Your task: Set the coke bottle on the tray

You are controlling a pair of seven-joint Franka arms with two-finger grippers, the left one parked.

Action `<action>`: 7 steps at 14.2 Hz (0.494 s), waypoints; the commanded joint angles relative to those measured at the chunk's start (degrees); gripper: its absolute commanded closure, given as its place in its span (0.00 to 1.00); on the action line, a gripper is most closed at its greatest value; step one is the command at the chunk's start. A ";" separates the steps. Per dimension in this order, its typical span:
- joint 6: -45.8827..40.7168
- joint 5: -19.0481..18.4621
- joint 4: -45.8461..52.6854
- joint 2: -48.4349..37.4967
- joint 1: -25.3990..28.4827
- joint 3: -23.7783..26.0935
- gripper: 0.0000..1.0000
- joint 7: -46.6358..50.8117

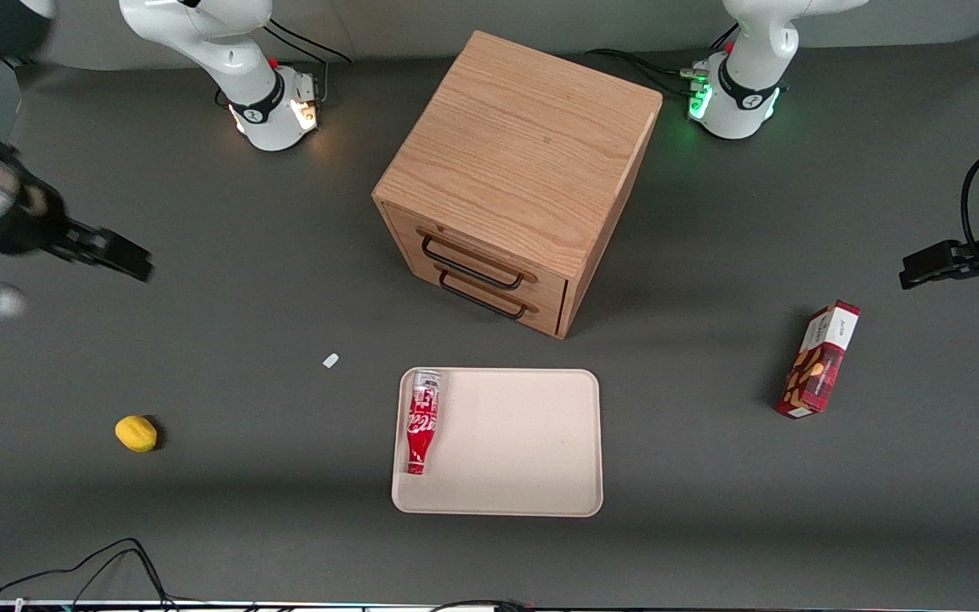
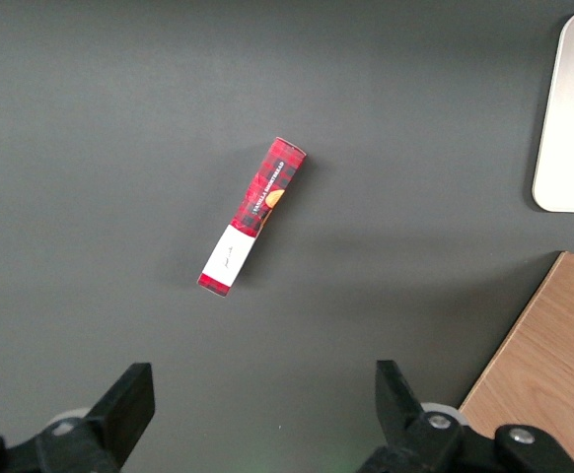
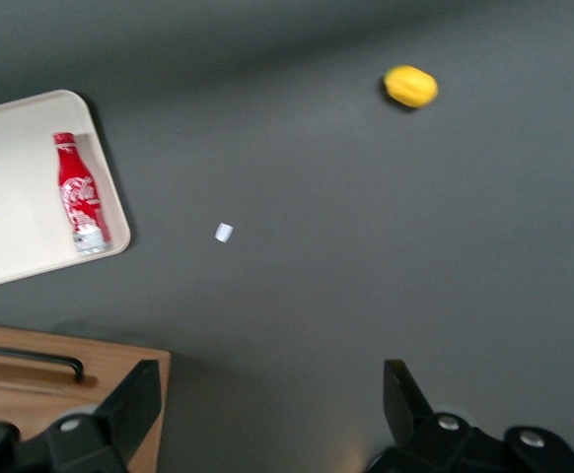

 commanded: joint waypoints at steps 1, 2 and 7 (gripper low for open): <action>9.63 2.79 -23.99 -16.40 0.27 -3.24 0.00 -1.97; 11.84 3.06 -28.75 -19.40 0.35 -3.42 0.00 -1.97; 14.41 3.06 -32.59 -22.69 0.71 -3.34 0.00 -1.80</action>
